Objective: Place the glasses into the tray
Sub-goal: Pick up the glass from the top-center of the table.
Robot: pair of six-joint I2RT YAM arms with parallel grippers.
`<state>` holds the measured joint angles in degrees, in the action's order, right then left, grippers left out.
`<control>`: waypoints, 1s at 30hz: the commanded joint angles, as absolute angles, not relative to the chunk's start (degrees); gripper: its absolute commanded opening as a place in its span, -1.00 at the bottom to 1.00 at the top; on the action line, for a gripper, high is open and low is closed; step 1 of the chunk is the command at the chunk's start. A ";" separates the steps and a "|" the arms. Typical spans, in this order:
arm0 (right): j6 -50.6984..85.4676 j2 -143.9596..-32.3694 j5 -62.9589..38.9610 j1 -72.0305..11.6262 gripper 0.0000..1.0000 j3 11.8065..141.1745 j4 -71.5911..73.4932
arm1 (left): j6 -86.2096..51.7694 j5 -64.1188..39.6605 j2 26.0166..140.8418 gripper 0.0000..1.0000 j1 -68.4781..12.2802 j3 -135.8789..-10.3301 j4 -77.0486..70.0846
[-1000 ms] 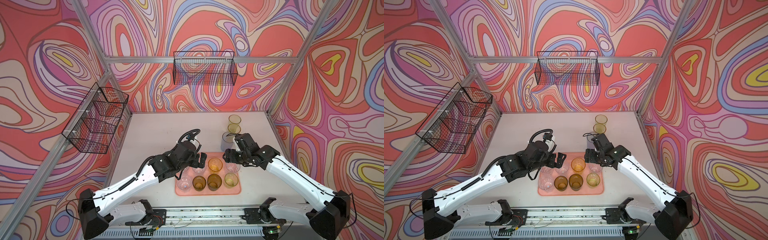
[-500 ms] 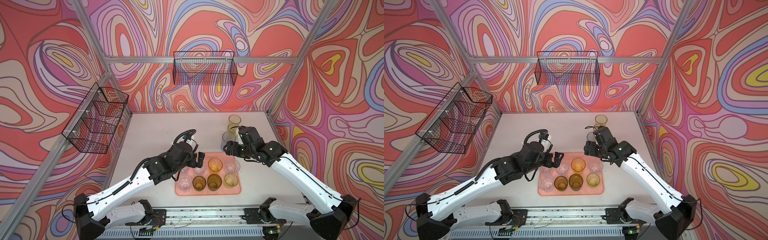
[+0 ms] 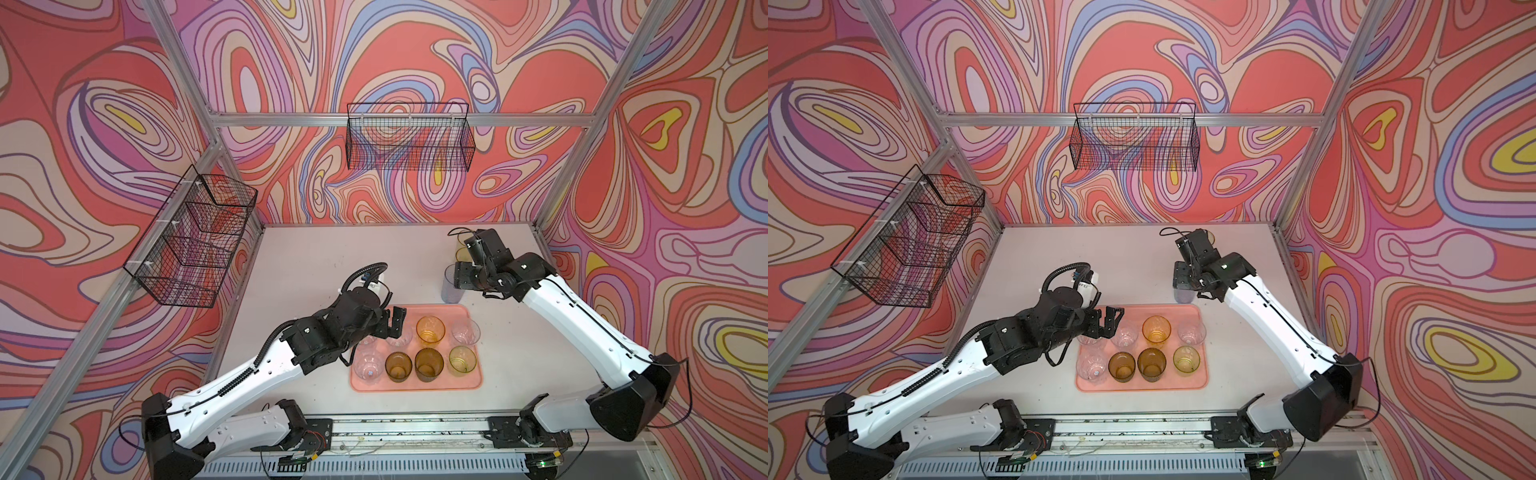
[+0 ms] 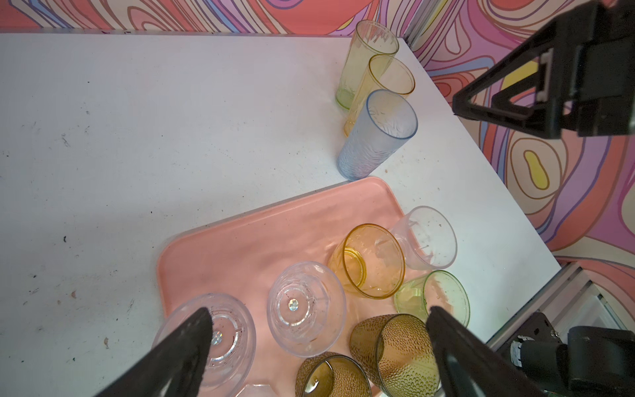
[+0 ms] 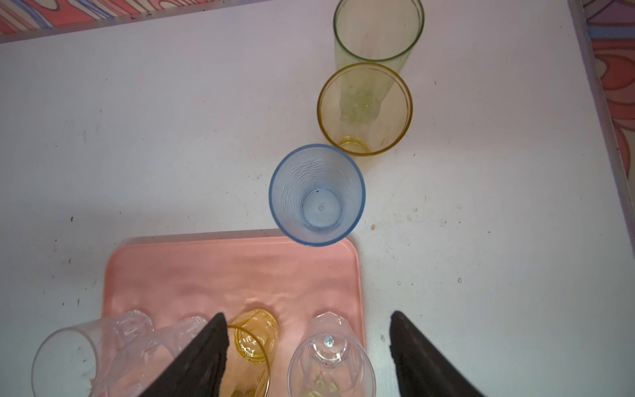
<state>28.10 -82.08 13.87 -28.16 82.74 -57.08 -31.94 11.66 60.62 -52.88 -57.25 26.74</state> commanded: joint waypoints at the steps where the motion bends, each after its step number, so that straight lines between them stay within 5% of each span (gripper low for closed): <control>1: 26.06 -84.46 13.46 -25.24 0.29 84.61 -55.51 | -32.54 12.28 58.74 1.00 -53.00 -56.05 26.43; 9: 26.14 -89.83 10.66 -21.67 -0.02 85.60 -52.99 | -33.70 13.48 55.52 1.00 -53.00 -52.93 26.79; 30: 27.95 -95.19 6.04 -17.31 -0.23 81.49 -48.62 | -33.81 15.64 52.12 1.00 -53.00 -50.90 28.08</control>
